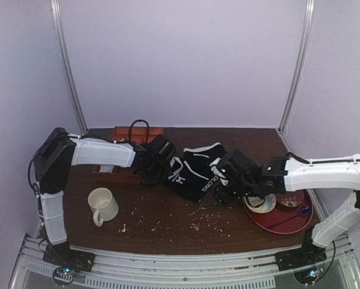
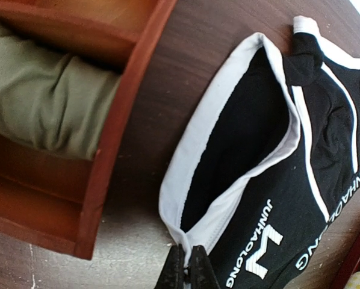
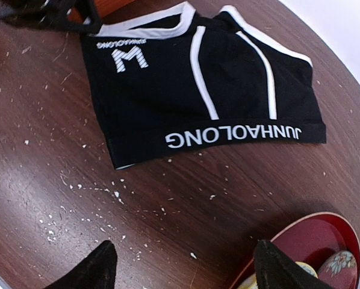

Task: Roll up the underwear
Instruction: Move the underwear to the center of the board.

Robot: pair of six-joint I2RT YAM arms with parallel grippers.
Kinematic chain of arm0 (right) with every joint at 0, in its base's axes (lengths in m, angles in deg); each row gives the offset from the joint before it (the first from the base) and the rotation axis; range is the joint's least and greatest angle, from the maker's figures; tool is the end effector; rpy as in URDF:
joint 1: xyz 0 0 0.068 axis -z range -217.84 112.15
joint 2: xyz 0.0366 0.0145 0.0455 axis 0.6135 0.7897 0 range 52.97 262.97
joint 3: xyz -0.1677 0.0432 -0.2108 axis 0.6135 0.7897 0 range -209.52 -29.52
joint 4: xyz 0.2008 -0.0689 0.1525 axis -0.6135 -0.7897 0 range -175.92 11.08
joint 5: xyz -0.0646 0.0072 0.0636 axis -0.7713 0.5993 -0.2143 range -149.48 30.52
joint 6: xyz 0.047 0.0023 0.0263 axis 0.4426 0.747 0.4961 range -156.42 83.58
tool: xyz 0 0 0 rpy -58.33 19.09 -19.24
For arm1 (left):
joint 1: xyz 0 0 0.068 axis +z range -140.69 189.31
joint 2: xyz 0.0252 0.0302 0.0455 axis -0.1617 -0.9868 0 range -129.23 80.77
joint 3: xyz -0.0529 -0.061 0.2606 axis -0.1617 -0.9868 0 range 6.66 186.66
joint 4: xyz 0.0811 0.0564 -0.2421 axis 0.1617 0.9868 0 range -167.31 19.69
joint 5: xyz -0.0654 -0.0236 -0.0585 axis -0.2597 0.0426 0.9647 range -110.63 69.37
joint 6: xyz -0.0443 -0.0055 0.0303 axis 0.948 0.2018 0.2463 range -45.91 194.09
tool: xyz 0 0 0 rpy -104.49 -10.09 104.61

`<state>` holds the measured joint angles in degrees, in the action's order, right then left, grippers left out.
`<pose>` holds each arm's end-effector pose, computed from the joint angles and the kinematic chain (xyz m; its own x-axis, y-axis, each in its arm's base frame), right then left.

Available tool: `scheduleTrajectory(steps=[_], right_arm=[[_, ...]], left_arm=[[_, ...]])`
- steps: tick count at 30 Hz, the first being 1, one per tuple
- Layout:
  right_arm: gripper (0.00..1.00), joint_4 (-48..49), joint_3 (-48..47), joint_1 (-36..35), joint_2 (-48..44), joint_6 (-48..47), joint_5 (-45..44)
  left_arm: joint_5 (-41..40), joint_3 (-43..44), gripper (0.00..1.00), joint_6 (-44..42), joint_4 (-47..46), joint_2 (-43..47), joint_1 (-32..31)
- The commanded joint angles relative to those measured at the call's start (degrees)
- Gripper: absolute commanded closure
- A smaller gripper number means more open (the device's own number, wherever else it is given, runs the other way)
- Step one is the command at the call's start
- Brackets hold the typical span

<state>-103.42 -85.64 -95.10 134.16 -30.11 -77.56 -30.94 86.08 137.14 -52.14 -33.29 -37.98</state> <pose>0.1698 0.2436 0.2429 -0.4850 -0.5613 -0.6706 -0.6413 0.7497 -0.1637 0.2883 -0.3029 0.1704 -0.8557 -0.3659 -0.3658 -0.2226 0.8986 -0.3781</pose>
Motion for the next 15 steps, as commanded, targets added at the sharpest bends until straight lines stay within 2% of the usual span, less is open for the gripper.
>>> scheduleTrajectory(steps=[1,3,5,10,15], right_arm=[[0.29,3.52,-4.79,-1.98,7.67,-6.71,0.64],[0.33,3.15,-6.94,-2.79,11.61,-7.95,1.15],[0.42,3.65,-8.48,-3.69,15.13,-9.32,1.54],[0.53,5.15,-11.94,-4.59,22.24,-11.68,1.87],[0.56,6.29,-14.41,-4.55,26.46,-12.53,2.5]], left_arm=[[-1.02,-1.38,1.0,1.87,0.18,2.27,0.09],[-1.12,-1.67,1.0,2.07,0.14,2.27,0.08],[-1.2,-2.0,1.0,2.22,0.16,2.26,0.04],[-1.08,-3.31,1.0,2.86,-0.01,2.91,0.08],[-0.81,-3.52,1.0,2.87,-0.3,3.25,0.09]])
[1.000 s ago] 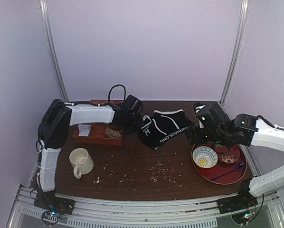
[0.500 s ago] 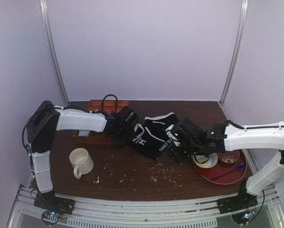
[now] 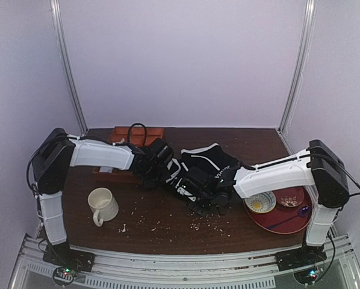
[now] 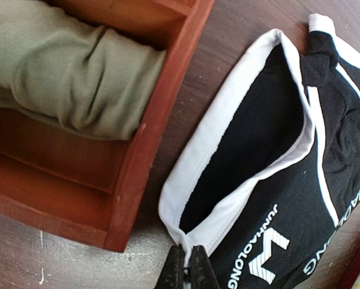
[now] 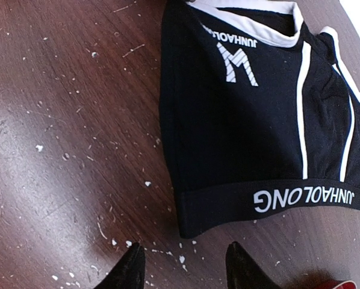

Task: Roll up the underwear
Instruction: Move the underwear to the center of the board, then pick up the underwear from the center of the board.

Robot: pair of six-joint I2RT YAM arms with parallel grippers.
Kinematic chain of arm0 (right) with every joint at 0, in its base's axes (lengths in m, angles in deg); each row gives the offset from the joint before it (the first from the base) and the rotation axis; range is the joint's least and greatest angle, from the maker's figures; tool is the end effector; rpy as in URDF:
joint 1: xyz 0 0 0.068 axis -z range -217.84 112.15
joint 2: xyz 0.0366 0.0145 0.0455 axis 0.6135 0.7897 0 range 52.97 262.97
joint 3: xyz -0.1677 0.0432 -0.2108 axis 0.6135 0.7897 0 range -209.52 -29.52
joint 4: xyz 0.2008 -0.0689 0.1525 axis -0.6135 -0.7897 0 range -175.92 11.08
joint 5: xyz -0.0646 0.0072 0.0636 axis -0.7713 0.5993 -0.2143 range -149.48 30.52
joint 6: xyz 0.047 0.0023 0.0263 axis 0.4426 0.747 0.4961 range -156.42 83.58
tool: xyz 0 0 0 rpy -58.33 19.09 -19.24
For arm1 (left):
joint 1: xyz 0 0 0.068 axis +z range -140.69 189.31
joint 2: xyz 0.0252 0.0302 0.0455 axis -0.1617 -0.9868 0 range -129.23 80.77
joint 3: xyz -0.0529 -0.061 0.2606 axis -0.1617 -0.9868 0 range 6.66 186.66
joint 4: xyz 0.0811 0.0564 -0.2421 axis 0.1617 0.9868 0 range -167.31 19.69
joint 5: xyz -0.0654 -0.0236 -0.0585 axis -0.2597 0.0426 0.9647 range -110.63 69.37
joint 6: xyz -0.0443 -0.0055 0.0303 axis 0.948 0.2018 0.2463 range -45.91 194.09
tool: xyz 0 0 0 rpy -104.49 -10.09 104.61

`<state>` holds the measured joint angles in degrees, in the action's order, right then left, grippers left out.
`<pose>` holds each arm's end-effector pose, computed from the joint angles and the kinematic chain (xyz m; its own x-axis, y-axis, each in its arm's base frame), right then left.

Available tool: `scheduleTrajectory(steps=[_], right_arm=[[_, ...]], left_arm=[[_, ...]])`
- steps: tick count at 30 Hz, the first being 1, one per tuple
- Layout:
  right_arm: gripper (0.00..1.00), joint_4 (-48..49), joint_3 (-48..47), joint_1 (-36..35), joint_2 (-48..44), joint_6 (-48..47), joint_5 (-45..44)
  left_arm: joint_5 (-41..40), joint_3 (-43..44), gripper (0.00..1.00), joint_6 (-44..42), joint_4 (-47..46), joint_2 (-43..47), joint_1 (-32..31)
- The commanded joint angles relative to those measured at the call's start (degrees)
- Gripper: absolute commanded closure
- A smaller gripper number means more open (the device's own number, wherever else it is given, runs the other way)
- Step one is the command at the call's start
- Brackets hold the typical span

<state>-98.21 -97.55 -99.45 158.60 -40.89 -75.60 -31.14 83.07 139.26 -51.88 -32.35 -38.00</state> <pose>0.1898 0.3303 0.1752 -0.3367 -0.7806 -0.5265 -0.8017 0.5310 -0.2746 0.2807 -0.2946 0.1615 -0.8552 -0.3890 -0.3426 -0.2648 0.8960 -0.3564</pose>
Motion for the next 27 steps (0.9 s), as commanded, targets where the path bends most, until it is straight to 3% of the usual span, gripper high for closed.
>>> scheduleTrajectory(steps=[1,13,16,20,27], right_arm=[[0.57,1.09,-2.91,-0.22,2.71,-1.77,0.58],[0.69,2.84,-2.83,-0.04,7.52,-0.75,-1.51],[0.77,3.17,-2.39,0.1,8.17,-0.26,-1.96],[1.0,3.36,-2.25,0.65,8.65,0.48,-2.14],[1.0,0.61,-2.06,0.52,2.56,3.73,2.68]], left_arm=[[-0.58,-0.47,1.0,0.75,-0.56,2.29,0.11],[-0.58,0.33,1.0,0.24,0.0,2.37,0.09],[-0.57,0.53,1.0,-0.24,0.25,2.38,0.11],[-0.61,0.84,1.0,-0.89,0.93,2.4,0.07],[-0.38,-0.48,1.0,-2.89,2.79,5.03,0.11]])
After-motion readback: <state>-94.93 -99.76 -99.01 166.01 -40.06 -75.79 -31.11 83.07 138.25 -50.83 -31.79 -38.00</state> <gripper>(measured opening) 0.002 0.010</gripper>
